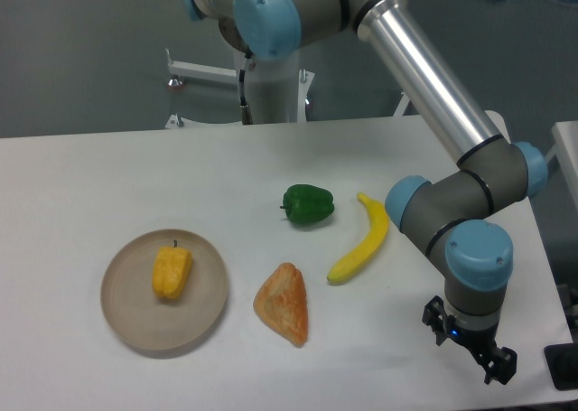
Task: Pick up the yellow pepper from the plate
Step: 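Move the gripper over the yellow pepper on the beige plate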
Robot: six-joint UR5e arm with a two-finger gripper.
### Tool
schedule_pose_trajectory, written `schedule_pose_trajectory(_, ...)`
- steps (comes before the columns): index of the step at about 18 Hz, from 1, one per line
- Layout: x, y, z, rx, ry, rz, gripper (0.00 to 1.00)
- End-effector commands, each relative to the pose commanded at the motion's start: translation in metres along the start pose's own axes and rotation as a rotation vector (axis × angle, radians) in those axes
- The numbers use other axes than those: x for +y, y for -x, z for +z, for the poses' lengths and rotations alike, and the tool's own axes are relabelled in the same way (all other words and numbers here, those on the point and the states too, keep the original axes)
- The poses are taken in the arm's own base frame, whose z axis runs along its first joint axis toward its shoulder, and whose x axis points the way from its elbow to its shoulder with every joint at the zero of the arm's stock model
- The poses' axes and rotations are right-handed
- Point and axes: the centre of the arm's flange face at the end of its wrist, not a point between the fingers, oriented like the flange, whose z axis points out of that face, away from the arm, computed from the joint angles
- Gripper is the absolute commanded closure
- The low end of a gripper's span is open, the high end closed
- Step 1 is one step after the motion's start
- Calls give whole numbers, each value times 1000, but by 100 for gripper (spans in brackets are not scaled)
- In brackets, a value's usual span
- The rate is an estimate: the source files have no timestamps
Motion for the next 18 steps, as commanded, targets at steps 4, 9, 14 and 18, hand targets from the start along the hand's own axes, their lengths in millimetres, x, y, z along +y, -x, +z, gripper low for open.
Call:
schedule_pose_trajectory(4, -2, -1, -3, 0, -1, -3, 0)
schedule_pose_trajectory(9, 2, -15, -39, 10, 5, -93, 0)
schedule_pose_trajectory(14, 13, -50, -98, 27, 11, -279, 0)
schedule_pose_trajectory(18, -11, -90, -127, 104, 25, -375, 0)
